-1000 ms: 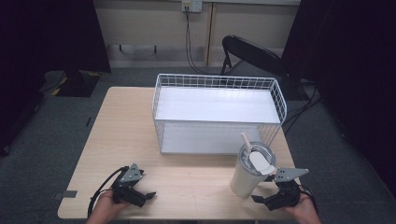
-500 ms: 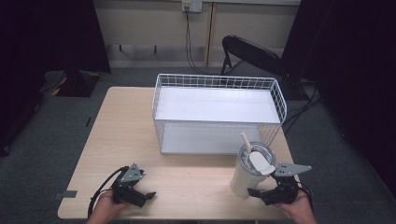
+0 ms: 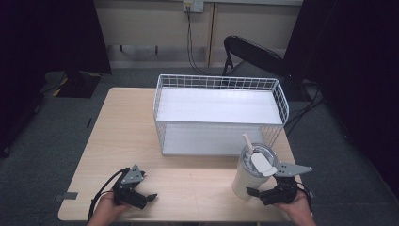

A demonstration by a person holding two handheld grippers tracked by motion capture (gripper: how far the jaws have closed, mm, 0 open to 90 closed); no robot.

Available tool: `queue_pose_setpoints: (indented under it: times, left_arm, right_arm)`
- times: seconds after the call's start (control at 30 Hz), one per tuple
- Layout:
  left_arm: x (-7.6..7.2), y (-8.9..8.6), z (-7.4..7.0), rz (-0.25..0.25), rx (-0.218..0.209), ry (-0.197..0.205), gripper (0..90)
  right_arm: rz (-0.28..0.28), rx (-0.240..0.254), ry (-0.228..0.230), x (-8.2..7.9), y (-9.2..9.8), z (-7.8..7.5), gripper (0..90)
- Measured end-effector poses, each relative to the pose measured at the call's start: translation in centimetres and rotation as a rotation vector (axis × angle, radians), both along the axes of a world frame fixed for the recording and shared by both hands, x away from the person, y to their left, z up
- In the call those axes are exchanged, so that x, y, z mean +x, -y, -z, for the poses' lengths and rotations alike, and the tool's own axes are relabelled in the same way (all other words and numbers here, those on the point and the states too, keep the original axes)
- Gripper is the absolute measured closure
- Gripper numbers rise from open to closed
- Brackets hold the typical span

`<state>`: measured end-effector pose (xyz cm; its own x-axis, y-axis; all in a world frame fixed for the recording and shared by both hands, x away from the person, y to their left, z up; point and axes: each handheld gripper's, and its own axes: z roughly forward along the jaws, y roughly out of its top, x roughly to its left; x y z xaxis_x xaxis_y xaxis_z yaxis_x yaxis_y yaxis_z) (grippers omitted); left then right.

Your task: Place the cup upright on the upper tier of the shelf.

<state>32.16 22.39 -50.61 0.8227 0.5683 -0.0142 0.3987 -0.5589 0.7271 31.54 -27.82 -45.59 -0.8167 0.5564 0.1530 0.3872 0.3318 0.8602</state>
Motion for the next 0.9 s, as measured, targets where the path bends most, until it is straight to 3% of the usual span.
queue_pose_setpoints:
  times: [0.53, 0.9]
  left_arm:
    - [0.02, -0.02, -0.02, 0.002, 0.005, 0.0, 3.5]
    - [0.01, -0.01, -0.02, 0.002, 0.003, 0.0, 3.5]
  right_arm:
    - [0.024, 0.023, 0.08, -0.21, -0.66, 0.24, 8.3]
    - [0.039, 0.069, 0.124, -0.39, -0.75, 0.25, 7.9]
